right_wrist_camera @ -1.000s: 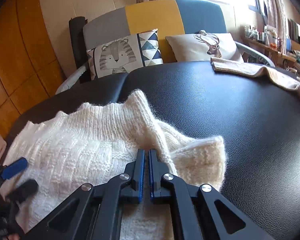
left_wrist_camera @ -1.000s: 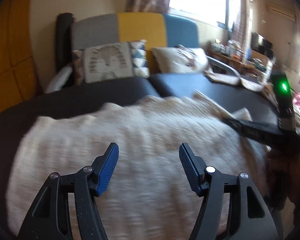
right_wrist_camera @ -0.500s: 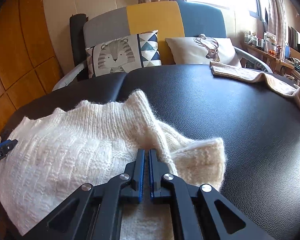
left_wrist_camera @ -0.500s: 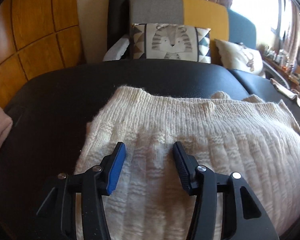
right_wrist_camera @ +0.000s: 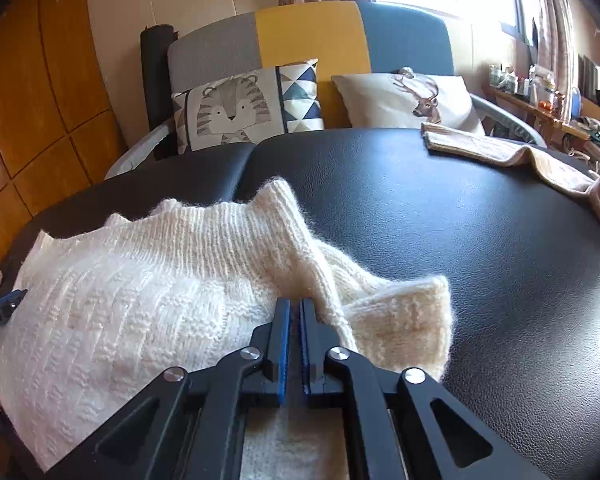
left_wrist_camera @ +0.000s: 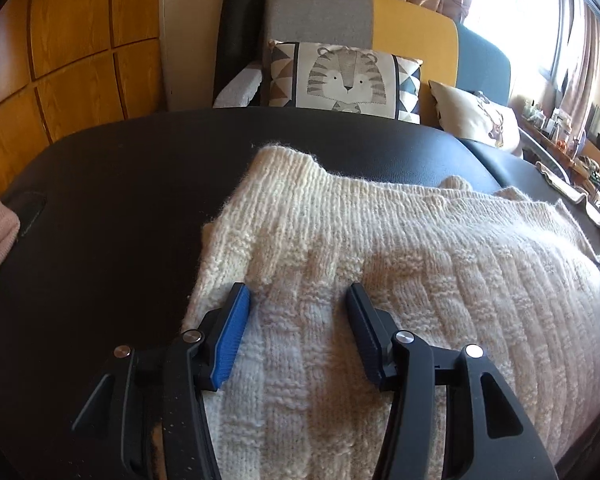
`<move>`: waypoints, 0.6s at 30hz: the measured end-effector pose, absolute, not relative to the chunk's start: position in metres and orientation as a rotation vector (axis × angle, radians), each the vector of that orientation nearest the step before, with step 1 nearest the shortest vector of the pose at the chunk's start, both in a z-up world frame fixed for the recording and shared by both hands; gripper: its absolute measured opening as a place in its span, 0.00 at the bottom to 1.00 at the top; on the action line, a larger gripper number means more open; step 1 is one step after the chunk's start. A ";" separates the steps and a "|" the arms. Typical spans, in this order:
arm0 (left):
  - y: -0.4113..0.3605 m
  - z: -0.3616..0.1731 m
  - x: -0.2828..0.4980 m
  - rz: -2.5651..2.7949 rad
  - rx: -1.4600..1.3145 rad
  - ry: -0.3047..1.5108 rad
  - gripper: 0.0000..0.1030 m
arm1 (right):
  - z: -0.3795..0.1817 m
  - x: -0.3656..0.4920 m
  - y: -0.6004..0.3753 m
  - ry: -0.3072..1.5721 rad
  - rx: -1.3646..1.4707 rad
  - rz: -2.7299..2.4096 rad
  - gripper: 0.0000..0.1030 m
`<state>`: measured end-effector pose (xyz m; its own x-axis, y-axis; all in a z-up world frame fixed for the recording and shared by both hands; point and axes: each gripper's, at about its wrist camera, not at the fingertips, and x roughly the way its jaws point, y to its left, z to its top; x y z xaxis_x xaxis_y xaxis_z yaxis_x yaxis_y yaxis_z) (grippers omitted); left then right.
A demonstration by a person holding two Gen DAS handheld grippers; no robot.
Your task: Fold clothes
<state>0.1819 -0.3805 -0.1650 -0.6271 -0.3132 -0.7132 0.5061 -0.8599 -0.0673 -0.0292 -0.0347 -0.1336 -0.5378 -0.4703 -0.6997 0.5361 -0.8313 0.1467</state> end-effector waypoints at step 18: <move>-0.392 -0.163 0.190 -2.517 0.979 0.488 0.53 | -0.135 -0.002 -0.032 0.124 0.982 -2.324 0.18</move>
<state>0.1903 -0.3919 -0.1632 -0.6775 -0.2329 -0.6977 0.4769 -0.8613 -0.1755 -0.0021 -0.0320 -0.1347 -0.5418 -0.4966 -0.6781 0.5660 -0.8120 0.1424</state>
